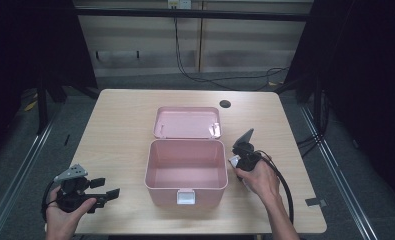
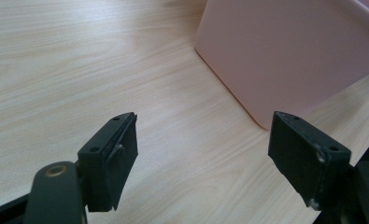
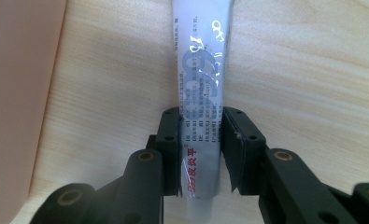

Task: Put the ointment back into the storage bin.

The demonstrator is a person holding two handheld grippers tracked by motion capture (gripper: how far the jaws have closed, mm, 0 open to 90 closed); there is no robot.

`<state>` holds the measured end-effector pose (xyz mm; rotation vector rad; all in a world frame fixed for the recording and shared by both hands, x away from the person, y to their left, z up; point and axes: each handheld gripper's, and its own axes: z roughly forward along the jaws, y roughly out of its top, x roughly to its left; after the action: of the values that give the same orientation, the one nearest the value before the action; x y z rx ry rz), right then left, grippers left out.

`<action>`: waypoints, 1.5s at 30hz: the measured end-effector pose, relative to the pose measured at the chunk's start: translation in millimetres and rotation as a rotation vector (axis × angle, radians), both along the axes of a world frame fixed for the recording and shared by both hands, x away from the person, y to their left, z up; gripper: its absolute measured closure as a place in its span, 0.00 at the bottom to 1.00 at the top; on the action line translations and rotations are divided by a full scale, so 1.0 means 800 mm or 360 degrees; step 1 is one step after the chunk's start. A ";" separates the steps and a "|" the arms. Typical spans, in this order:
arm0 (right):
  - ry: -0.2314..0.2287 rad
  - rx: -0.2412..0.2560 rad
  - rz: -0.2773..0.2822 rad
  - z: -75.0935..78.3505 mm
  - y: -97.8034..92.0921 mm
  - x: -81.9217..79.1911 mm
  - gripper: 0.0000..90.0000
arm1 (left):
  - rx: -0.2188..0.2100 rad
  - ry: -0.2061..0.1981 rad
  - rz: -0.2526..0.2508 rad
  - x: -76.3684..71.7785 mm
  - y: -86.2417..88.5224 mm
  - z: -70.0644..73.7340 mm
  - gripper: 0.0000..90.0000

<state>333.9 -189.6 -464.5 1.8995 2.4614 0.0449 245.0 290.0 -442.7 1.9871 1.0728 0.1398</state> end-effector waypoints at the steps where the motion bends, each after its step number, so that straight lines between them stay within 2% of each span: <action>1: 0.0001 -0.0003 0.0004 -0.001 0.000 0.000 0.77 | 0.0002 0.0000 -0.0002 0.000 0.000 0.000 0.27; 8: 0.0015 -0.0009 0.0033 -0.003 0.000 0.001 0.77 | 0.0002 0.0001 -0.0003 0.000 0.000 0.000 0.27; 12: 0.0035 0.0043 0.0040 -0.003 -0.006 0.003 0.78 | -0.0001 0.0002 0.0002 0.000 -0.001 -0.001 0.27; 17: 0.0042 0.0052 0.0053 -0.003 -0.008 0.004 0.78 | 0.0001 0.0010 -0.0002 0.000 -0.001 -0.001 0.27; 31: -0.0007 0.0090 0.0111 0.008 -0.011 -0.002 0.80 | -0.0006 0.0004 -0.0009 -0.001 0.000 0.000 0.27; 33: -0.0020 0.0094 0.0171 0.011 -0.014 -0.005 0.80 | -0.0002 0.0008 -0.0011 -0.001 -0.001 0.000 0.27; 36: -0.0010 0.0090 0.0211 0.011 -0.018 -0.006 0.80 | 0.0005 0.0008 -0.0013 0.000 -0.001 0.000 0.27; 39: -0.0018 0.0092 0.0211 0.013 -0.021 -0.006 0.80 | 0.0005 0.0007 -0.0014 -0.001 -0.001 0.000 0.27; 40: -0.0030 0.0121 0.0211 0.016 -0.025 -0.007 0.80 | 0.0000 0.0006 -0.0012 -0.001 -0.001 0.000 0.27; 45: -0.0057 0.0170 0.0184 0.023 -0.034 -0.010 0.80 | -0.0002 0.0006 -0.0012 -0.001 -0.001 0.000 0.27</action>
<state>325.9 -216.7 -446.5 1.7749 2.5909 0.2160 244.5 289.3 -442.7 1.9909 1.0677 0.1318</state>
